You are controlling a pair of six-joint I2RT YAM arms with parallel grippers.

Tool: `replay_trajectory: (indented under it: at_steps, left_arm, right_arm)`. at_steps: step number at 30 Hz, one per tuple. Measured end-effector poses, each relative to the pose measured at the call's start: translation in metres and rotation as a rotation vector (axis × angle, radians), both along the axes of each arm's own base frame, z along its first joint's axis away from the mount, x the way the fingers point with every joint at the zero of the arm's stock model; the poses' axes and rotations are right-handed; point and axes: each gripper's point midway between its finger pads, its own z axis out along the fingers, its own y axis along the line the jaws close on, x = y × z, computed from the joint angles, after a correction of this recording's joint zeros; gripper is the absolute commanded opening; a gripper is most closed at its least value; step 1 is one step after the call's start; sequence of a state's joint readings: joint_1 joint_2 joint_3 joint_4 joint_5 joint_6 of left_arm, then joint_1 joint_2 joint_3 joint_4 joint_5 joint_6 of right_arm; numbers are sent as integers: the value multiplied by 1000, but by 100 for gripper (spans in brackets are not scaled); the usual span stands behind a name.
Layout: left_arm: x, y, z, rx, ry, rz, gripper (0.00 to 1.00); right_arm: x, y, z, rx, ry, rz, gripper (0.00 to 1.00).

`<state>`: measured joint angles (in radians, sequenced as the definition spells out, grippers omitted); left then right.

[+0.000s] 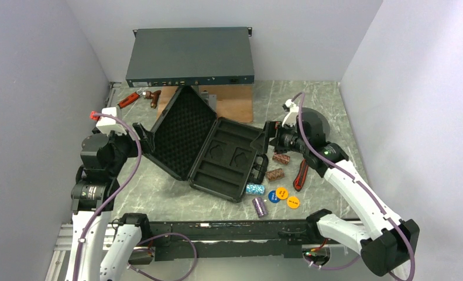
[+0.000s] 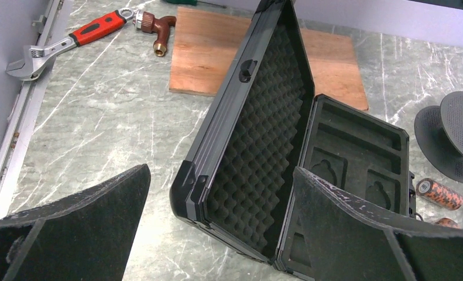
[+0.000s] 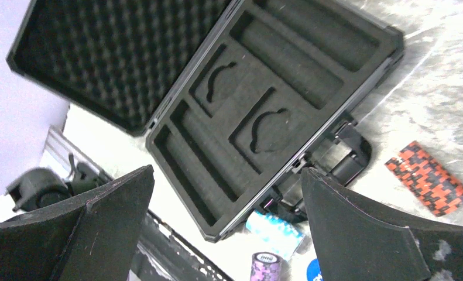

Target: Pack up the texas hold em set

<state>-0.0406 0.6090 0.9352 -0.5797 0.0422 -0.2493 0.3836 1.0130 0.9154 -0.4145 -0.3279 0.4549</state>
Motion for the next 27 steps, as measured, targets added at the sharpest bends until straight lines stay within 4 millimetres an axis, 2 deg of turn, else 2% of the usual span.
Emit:
replay_trajectory:
  at_steps: [6, 16, 22, 27]
  left_arm:
    - [-2, -1, 2, -2, -8, -7, 99]
    - [-2, -2, 2, -5, -8, -13, 99]
    - [-2, -2, 2, -7, -6, -12, 99]
    - [-1, -3, 1, -8, -3, -12, 99]
  right_arm:
    - [-20, 18, -7, -38, 5, 89, 100]
    - [-63, 24, -33, -152, -13, 129, 100]
    - [-86, 29, -74, -236, 78, 195, 89]
    - [-104, 33, -103, -322, 167, 232, 85]
